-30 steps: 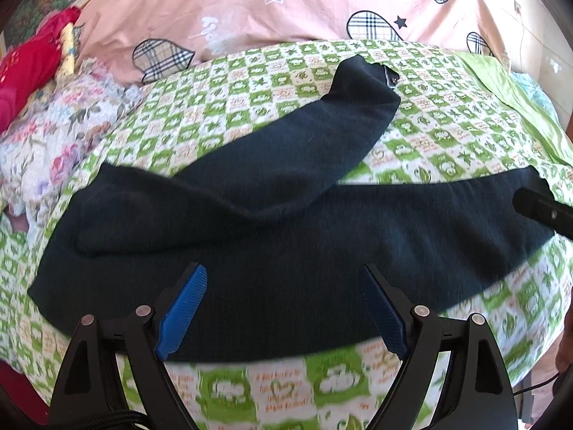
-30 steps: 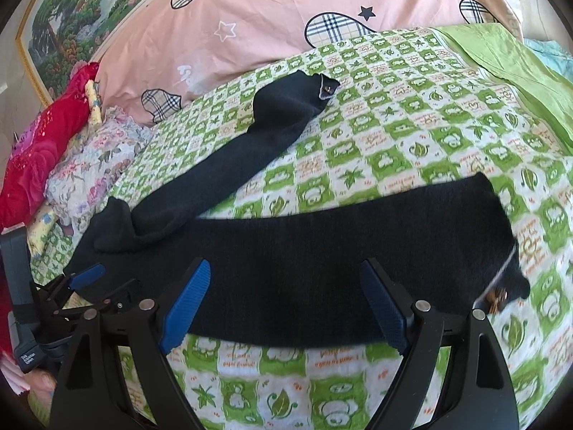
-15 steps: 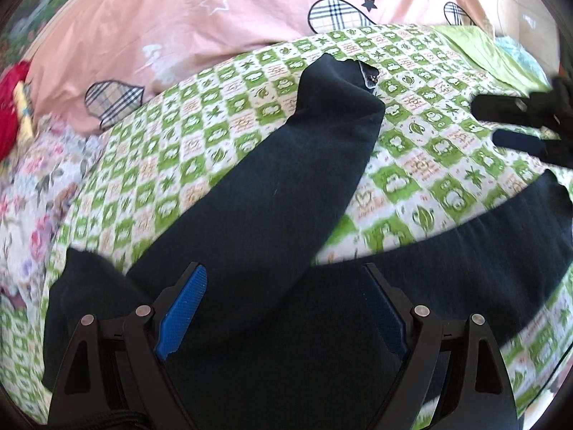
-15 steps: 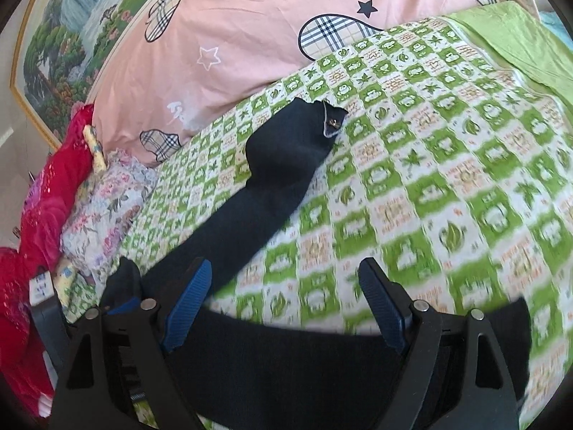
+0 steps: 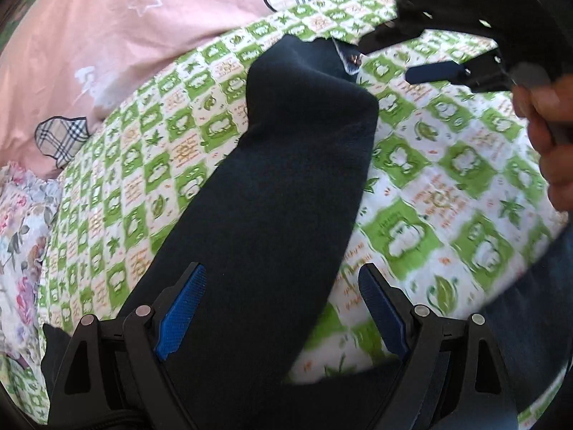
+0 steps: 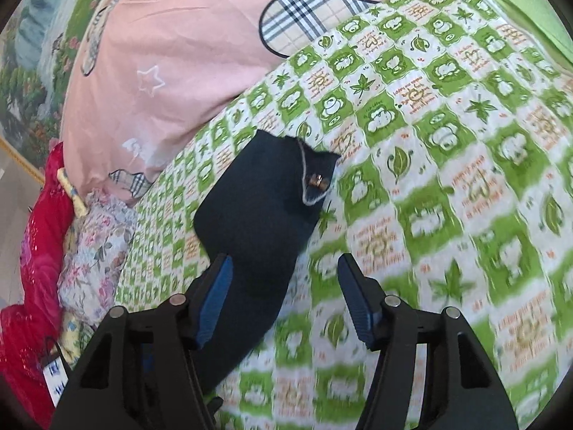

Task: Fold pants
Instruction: 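Grasp the cuff of the folded black pant leg with the right tool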

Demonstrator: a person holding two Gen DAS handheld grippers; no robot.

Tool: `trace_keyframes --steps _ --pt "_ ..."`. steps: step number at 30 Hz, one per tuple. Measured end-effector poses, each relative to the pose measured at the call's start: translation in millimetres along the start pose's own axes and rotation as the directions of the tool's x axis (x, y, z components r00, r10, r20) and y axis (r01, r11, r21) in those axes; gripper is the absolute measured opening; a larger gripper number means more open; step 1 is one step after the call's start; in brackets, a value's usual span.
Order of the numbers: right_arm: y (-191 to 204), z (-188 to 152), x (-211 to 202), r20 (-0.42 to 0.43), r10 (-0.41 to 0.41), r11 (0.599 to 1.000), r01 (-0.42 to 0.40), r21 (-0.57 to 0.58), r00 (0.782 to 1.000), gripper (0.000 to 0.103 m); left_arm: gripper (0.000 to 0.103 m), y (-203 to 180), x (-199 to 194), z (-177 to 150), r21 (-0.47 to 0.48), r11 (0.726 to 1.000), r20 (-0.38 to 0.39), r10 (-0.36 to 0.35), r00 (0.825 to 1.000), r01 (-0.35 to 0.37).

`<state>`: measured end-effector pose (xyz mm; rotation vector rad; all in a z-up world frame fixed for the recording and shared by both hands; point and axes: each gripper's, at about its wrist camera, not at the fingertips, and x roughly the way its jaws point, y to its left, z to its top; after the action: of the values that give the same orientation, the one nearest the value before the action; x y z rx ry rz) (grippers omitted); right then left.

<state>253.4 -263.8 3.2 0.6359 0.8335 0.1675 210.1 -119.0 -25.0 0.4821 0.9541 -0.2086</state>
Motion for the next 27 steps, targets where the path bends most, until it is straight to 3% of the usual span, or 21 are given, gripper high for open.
trace_keyframes --steps 5,8,10,11,13,16,19,27 --pt "-18 21 35 -0.025 -0.017 0.999 0.018 0.044 1.0 0.061 0.089 4 20 6 -0.007 1.0 -0.021 -0.004 1.0 0.004" --pt "-20 28 47 -0.011 -0.001 0.999 0.002 0.048 1.0 0.055 0.089 10 25 7 -0.021 0.999 -0.009 -0.033 0.999 0.033" --pt "-18 32 54 -0.008 0.004 1.0 -0.004 0.031 1.0 0.047 0.075 13 26 7 -0.027 0.997 -0.004 -0.073 0.997 0.073" --pt "-18 33 57 -0.013 0.003 1.0 -0.002 0.031 1.0 0.033 0.07 12 25 7 -0.02 0.996 0.003 -0.091 0.996 0.091" --pt "-18 32 60 -0.023 -0.007 0.999 0.008 0.044 1.0 0.013 0.043 9 21 8 0.006 0.995 0.013 -0.097 0.995 0.097" --pt "-16 25 47 0.01 0.005 0.999 -0.005 0.036 1.0 0.007 0.016 3 14 6 0.045 0.997 0.027 -0.069 0.997 0.068" --pt "-9 16 22 0.049 0.028 0.999 -0.03 0.037 0.998 0.006 0.008 12 11 2 0.028 0.996 0.025 -0.083 0.996 0.082" --pt "10 -6 -43 0.109 0.061 0.997 -0.064 0.03 0.992 0.006 0.007 53 -28 -16 -0.079 0.979 0.076 -0.183 0.98 0.189"
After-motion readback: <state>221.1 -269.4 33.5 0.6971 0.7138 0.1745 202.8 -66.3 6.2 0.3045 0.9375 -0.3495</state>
